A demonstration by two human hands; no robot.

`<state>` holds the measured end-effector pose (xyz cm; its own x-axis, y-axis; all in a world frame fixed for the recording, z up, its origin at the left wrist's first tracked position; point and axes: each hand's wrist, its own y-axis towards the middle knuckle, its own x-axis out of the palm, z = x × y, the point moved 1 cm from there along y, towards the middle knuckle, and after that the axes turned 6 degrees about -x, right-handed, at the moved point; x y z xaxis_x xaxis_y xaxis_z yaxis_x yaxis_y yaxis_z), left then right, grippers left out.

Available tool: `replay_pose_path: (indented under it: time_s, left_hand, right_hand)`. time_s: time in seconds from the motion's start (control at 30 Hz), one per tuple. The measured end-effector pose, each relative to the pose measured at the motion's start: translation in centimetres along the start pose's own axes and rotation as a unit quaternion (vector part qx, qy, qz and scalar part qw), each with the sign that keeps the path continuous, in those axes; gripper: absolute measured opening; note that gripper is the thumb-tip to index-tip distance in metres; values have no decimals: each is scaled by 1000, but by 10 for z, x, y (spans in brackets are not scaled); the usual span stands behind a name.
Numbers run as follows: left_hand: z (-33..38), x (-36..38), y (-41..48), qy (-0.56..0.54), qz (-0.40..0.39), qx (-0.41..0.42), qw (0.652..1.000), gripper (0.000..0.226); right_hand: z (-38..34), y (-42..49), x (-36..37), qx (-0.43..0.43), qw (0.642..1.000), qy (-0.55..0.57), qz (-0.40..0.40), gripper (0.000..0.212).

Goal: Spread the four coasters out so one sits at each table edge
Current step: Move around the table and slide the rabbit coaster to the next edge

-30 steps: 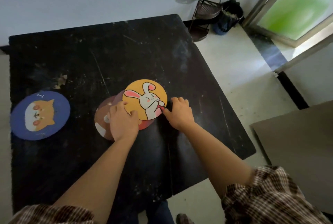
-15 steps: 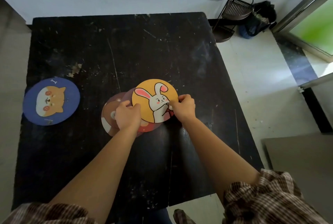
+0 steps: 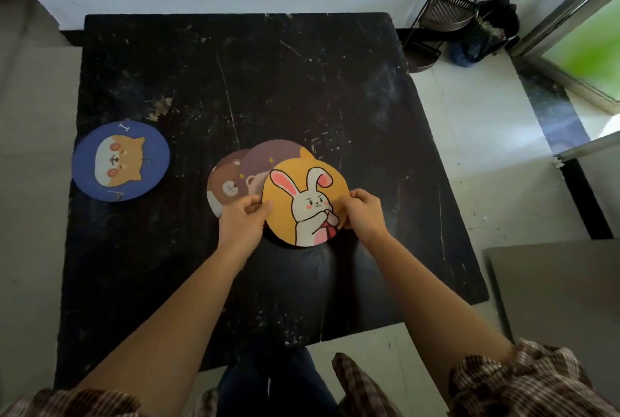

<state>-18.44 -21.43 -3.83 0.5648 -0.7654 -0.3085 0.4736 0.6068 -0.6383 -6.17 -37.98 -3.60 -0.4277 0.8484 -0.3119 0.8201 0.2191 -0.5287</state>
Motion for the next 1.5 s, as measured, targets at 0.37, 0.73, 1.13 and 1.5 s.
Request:
replay_pose_path:
  time_s: [0.37,0.73,1.13,1.5]
  left_hand:
    - [-64,-23,-47,37,-59,23,997,22]
    - [-93,-28,-65,108,-45,37,992,19]
    - [-99,-27,-69,171,-27,36,984,29]
    - [-102,-27,-67,204,-16,56,977,29]
  right_hand:
    - [65,-80,-2,16,998,-56,16,9]
    - [91,-107,3,29,993,-112,29,10]
    - [94,-117,-1,35,982,-183,23,19]
    - [97,-126,-1,14,976,-213,39,20]
